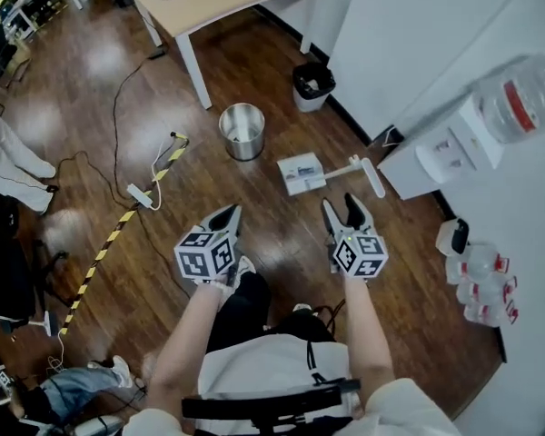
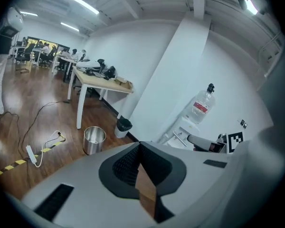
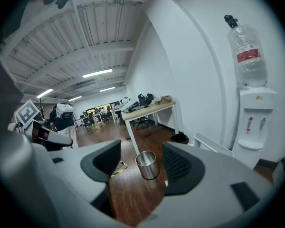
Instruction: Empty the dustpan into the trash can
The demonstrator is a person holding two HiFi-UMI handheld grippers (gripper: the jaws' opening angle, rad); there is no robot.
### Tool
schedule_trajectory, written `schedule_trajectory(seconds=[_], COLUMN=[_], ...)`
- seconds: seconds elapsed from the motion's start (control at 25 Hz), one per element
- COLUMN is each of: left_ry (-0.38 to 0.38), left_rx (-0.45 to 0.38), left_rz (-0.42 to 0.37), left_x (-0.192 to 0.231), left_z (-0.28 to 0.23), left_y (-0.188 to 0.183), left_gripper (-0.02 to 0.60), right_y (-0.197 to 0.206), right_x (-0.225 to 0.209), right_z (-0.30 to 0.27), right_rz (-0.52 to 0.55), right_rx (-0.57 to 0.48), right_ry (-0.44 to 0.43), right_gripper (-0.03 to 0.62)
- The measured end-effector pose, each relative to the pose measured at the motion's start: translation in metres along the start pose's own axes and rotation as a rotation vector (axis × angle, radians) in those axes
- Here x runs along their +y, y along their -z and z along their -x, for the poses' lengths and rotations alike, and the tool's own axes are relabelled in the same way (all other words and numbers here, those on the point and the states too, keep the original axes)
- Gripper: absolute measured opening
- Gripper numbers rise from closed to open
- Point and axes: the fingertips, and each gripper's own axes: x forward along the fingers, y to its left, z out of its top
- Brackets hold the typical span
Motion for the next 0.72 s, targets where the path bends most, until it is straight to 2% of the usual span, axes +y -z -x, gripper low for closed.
schedule_trajectory(seconds=[0.2, 0.36, 0.52, 0.72], left_ry=[0.054, 0.074, 0.079, 0.096], left_rx=[0.072, 0.118, 0.132, 0.13], left_rz=[0.001, 0.019, 0.015, 0.025], left_x=[0.013, 0.005, -0.009, -0.02], left_z=[-0.046, -0.075, -0.109, -0.138], left_y=[0.003, 0.021, 0.041, 0.063], left_gripper=[-0.011, -0.011, -0.011, -0.011], right_y=[0.022, 0.044, 0.067, 0.077], right_x=[-0.035, -0.07, -0.109, -0.15], right_z=[-0.037, -0.055, -0.081, -0.108], right_rz=[-0.013, -0.04, -0.026, -0.01], right_rx=[0.004, 0.028, 0.029, -0.035], right_ry=[0.116, 0.16, 0.188, 0.257], right_gripper=[0.302, 0.302, 0.304, 0.311])
